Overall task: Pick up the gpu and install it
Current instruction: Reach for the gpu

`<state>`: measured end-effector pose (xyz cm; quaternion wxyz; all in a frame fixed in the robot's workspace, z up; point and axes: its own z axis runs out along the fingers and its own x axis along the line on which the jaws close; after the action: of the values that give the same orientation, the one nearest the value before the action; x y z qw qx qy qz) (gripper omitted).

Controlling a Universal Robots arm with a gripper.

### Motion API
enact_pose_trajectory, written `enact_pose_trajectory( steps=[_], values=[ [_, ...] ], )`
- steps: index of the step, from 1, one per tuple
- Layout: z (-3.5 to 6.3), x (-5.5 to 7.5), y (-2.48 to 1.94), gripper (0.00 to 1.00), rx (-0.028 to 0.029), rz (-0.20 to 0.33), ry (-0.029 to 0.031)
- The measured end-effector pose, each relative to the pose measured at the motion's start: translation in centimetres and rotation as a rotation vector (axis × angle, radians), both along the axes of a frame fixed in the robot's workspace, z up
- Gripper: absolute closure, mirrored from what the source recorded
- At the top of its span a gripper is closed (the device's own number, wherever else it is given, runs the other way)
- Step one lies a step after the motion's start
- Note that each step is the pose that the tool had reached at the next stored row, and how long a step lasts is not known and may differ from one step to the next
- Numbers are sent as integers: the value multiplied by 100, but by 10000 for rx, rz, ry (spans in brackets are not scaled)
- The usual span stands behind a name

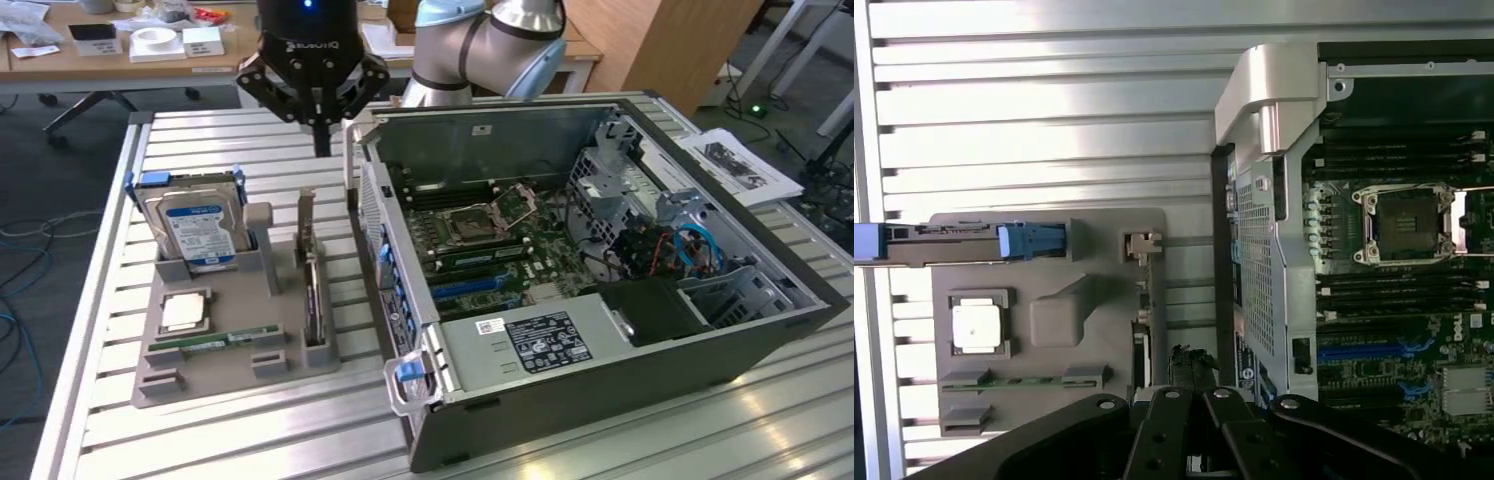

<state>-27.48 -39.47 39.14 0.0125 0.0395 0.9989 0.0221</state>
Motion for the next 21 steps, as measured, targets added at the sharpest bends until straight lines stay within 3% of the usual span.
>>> enact_pose_trajectory(
  steps=[14, 21],
  values=[
    [-6, -286, 16, 89, 1, -28, 0],
    [-6, -295, 16, 89, 0, -28, 0]
  ],
)
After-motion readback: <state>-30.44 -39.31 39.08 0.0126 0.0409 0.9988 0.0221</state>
